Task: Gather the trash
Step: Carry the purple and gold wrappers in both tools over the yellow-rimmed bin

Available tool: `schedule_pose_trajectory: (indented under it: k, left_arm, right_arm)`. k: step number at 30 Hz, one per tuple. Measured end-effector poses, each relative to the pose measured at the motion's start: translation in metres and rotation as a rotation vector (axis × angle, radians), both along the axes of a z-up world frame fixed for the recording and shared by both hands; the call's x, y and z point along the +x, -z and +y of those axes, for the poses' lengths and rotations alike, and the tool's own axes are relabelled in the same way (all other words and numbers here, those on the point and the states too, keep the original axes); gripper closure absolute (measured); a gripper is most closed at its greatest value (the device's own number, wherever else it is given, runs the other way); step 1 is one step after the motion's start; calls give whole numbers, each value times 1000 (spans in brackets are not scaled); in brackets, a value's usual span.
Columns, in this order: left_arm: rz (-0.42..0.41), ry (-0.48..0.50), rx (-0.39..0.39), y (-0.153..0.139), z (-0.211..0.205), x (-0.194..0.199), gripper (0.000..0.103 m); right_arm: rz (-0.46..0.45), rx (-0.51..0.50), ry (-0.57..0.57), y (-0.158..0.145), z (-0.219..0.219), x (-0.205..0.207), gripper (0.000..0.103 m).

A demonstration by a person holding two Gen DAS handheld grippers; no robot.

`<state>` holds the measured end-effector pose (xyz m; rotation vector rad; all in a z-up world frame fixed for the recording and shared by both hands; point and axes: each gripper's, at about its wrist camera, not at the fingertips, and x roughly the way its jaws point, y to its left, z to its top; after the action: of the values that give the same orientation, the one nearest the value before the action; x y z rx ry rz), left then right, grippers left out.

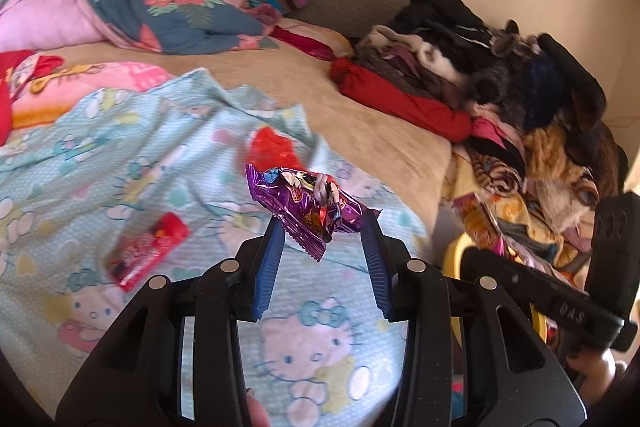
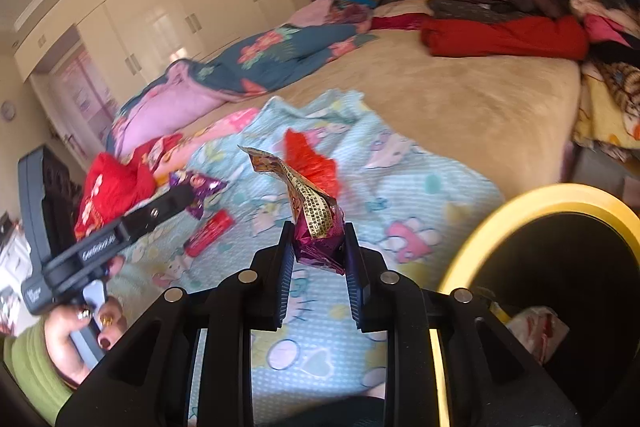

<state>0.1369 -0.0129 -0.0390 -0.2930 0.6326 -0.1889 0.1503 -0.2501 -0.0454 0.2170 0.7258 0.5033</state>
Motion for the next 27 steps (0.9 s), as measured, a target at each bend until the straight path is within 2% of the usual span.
schedule_pose_trajectory:
  k: [7,13,27]
  left_arm:
    - [-13,87,18,-3,-35,-2,79]
    - [-18,159,24,-3,-69,-3,79]
    - [-26,309,56,-1,-141,-8,79]
  right_arm:
    - [-29,16,82,-10,-36,-7,80]
    - [-49,44,152,-19,-71,-15,80]
    - [38,113,324,-3,-150,-19,79]
